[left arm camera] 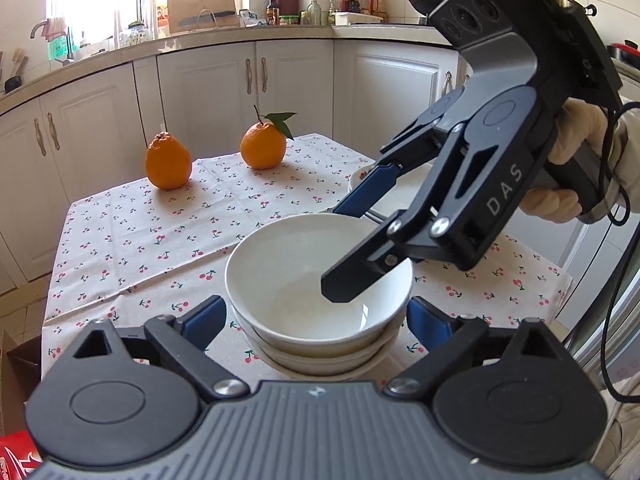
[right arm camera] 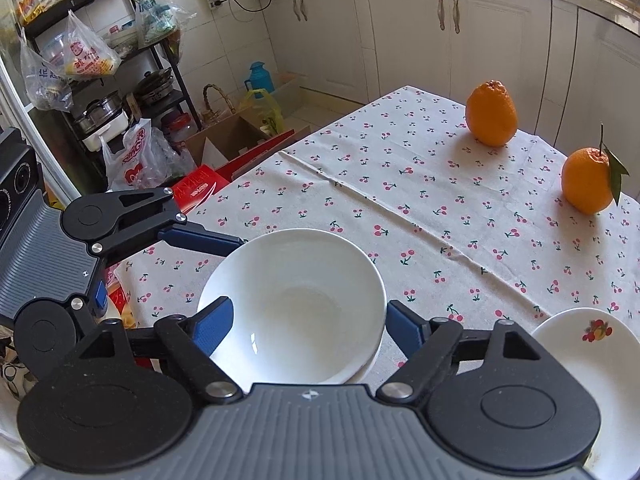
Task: Organize plates and bowls
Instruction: 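Open the right gripper and withdraw it from the bowl stack, then grip the three-bowl stack from opposite sides with both grippers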
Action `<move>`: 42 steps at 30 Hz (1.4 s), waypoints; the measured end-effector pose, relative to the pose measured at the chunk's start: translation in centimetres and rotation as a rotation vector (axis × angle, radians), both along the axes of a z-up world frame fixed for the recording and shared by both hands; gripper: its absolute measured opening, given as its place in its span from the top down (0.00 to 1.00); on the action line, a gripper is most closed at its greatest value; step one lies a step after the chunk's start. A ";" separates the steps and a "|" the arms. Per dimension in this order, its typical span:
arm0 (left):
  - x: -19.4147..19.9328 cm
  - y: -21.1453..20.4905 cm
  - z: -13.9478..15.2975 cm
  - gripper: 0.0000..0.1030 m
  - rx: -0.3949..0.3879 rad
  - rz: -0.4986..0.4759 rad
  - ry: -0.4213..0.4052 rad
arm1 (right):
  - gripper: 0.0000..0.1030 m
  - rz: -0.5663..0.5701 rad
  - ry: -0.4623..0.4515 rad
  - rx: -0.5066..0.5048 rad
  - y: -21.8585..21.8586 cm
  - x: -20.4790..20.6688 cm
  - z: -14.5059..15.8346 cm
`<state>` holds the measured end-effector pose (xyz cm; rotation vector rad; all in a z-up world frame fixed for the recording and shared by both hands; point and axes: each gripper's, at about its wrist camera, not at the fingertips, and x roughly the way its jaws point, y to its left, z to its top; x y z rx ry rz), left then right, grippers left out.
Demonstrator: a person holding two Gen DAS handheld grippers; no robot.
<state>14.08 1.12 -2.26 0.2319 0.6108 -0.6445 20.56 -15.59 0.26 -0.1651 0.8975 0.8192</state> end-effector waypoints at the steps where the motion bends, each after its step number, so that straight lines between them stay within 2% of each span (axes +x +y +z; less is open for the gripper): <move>1: 0.0 0.1 0.1 0.04 -0.003 -0.002 -0.001 | 0.11 0.000 -0.009 -0.001 0.0 -0.1 0.1; 3: -0.1 0.2 0.1 0.03 -0.003 -0.011 0.003 | 0.03 0.001 -0.038 -0.008 0.1 -0.5 0.5; 5: -0.3 0.2 0.1 0.02 0.010 -0.018 0.001 | 0.00 0.005 -0.065 -0.018 0.2 -0.9 0.8; 10: -0.4 0.3 -0.1 0.02 0.040 -0.035 -0.005 | 0.00 0.002 -0.093 -0.032 0.0 -1.9 1.3; 21: -2.1 1.6 0.6 0.02 0.005 -0.013 -0.030 | 0.00 0.009 -0.216 -0.100 -0.6 -6.4 2.1; 25: -3.1 2.2 0.7 0.02 0.000 0.011 -0.071 | 0.00 0.018 -0.241 -0.122 -0.8 -8.0 1.8; 28: -3.5 2.5 0.4 0.00 0.002 0.026 -0.083 | 0.00 0.028 -0.253 -0.144 -1.0 -8.9 1.1; 31: -3.6 2.6 -0.3 0.00 0.037 0.029 -0.080 | 0.00 0.037 -0.250 -0.150 -1.2 -9.2 0.0; 39: -1.2 2.4 -3.5 0.01 0.104 -0.034 0.021 | 0.00 0.051 -0.219 -0.209 -0.7 -8.0 -4.0; 42: 0.1 2.3 -4.9 0.01 0.115 -0.061 0.068 | 0.00 0.049 -0.176 -0.235 -0.4 -6.7 -5.7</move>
